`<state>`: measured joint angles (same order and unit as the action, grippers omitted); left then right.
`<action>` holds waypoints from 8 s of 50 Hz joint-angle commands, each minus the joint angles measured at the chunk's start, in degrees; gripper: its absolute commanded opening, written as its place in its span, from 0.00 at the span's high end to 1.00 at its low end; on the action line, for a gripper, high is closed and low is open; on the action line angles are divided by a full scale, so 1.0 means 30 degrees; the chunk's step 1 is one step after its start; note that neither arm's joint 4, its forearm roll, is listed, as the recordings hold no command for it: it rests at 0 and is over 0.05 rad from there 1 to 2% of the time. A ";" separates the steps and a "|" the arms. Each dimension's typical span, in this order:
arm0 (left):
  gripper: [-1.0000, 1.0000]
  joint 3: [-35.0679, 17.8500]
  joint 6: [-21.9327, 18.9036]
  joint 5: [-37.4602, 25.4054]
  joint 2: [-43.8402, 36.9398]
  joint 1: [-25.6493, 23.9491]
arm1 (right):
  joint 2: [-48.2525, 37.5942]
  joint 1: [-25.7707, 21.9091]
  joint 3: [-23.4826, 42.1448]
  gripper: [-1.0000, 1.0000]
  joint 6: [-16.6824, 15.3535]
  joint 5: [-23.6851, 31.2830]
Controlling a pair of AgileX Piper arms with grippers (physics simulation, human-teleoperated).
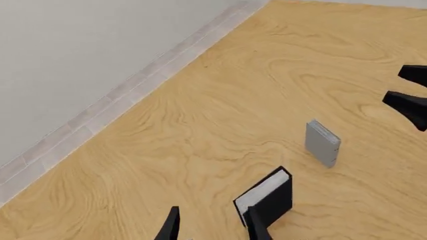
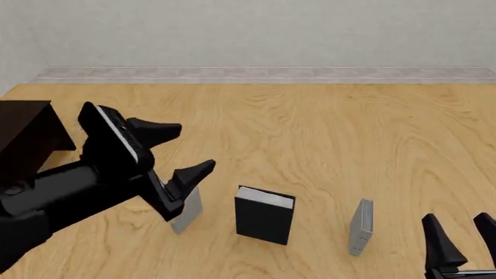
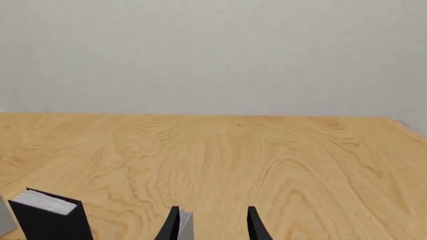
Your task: Pick up the book in the middle and place it on the cabinet shelf.
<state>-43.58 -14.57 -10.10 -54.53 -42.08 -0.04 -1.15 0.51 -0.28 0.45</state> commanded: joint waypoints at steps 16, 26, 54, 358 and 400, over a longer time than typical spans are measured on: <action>0.00 -0.3043 -0.1533 -0.1399 -0.5383 -0.3114 | -0.0024 -0.0285 0.0006 0.00 0.0530 0.0192; 0.00 -0.2085 -0.3007 -0.0200 -0.6358 -0.3309 | -0.0016 -0.0302 -0.0017 0.00 0.0655 0.0150; 0.00 -0.1924 -0.4712 0.0255 -0.7848 -0.3318 | 0.0000 -0.0376 0.0193 0.00 0.0811 0.0308; 1.00 0.0387 -2.0216 0.7530 -0.3487 2.1779 | 0.0007 -0.0283 -0.0162 0.00 0.0992 0.0025; 1.00 0.4559 -2.1929 1.4269 -0.7081 2.3562 | 0.0008 -0.0164 -0.0160 0.00 0.0937 0.0164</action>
<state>-32.20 -78.30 25.65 -71.90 28.34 -0.02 -1.62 0.04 2.69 0.82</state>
